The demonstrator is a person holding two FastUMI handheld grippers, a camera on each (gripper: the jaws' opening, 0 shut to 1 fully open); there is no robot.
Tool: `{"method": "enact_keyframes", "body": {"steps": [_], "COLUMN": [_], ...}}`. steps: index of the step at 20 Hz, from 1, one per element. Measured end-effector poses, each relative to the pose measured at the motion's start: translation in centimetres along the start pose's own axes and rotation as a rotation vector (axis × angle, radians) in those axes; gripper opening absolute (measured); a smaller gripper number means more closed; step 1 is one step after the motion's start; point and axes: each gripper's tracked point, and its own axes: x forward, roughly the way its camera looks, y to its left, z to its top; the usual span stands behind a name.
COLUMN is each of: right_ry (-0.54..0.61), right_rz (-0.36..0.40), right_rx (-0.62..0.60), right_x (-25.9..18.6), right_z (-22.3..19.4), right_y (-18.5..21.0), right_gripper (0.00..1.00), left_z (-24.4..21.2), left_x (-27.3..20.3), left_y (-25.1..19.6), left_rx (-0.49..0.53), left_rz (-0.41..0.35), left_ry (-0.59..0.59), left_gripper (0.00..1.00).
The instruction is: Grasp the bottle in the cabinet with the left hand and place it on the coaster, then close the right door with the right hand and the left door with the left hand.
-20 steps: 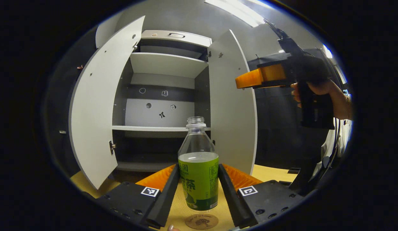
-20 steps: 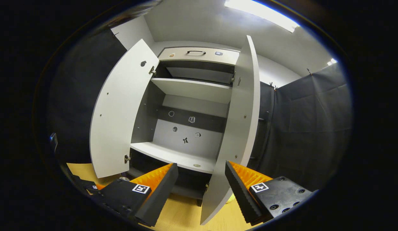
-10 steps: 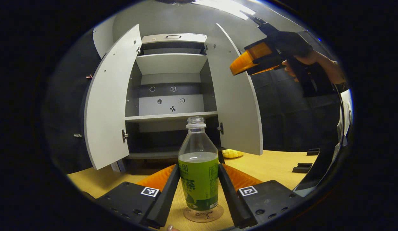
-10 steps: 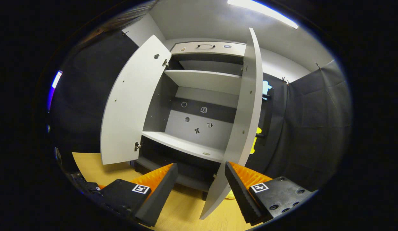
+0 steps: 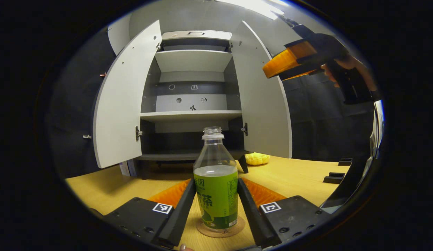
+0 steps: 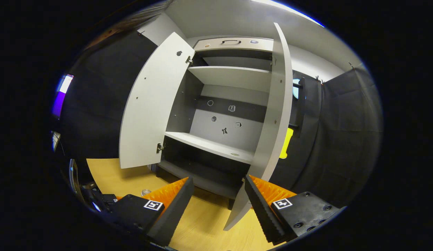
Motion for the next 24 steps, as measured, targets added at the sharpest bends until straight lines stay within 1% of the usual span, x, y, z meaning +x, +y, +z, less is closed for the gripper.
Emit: {"method": "enact_keyframes", "body": {"steps": [2, 5, 7, 8, 10, 13, 15, 17, 19, 22, 24], "right_ry": [0.003, 0.003, 0.008, 0.008, 0.003, -0.002, -0.012, -0.036, -0.063, -0.099, -0.106], "right_rz": [-0.001, 0.001, 0.005, 0.005, -0.004, -0.019, -0.017, -0.040, -0.084, -0.140, -0.212], "right_rx": [-0.012, -0.006, 0.007, 0.011, 0.016, 0.028, 0.063, 0.095, 0.109, 0.122, 0.128], "right_x": [0.0, 0.2, 0.3, 0.4, 0.6, 0.7, 0.7, 0.5, 0.0, -1.4, -2.4], "right_z": [0.0, 0.3, 0.5, 0.7, 1.1, 2.2, 3.6, 5.5, 7.5, 10.2, 10.9], "right_y": [-0.1, 0.0, 0.0, 0.0, -0.3, -0.8, -1.2, -2.5, -4.7, -7.9, -11.1], "right_gripper": [0.98, 0.98, 0.98, 0.98, 0.98, 0.98, 0.98, 0.98, 0.98, 0.98, 0.98], "left_z": [0.4, 0.5, 0.8, 1.2, 2.1, 4.2, 7.1, 10.6, 14.4, 20.8, 24.6], "left_x": [0.1, 0.1, 0.2, 0.2, 0.4, 0.7, 1.1, 1.6, 2.2, 2.7, 3.0], "left_y": [-0.1, 0.2, 0.3, 0.5, 0.8, 1.0, 1.1, 1.1, 0.6, 0.7, 0.9], "left_rx": [0.000, 0.028, 0.049, 0.059, 0.077, 0.097, 0.096, 0.075, 0.074, 0.125, 0.112], "left_rz": [-0.005, 0.006, -0.001, -0.003, -0.009, -0.017, -0.027, -0.046, -0.094, -0.137, -0.158], "left_ry": [-0.009, 0.003, 0.012, 0.010, 0.002, 0.006, -0.002, -0.020, -0.037, -0.076, -0.094], "left_gripper": [0.78, 0.78, 0.86, 0.93, 0.96, 0.96, 0.96, 0.96, 0.96, 0.96, 0.96]}}
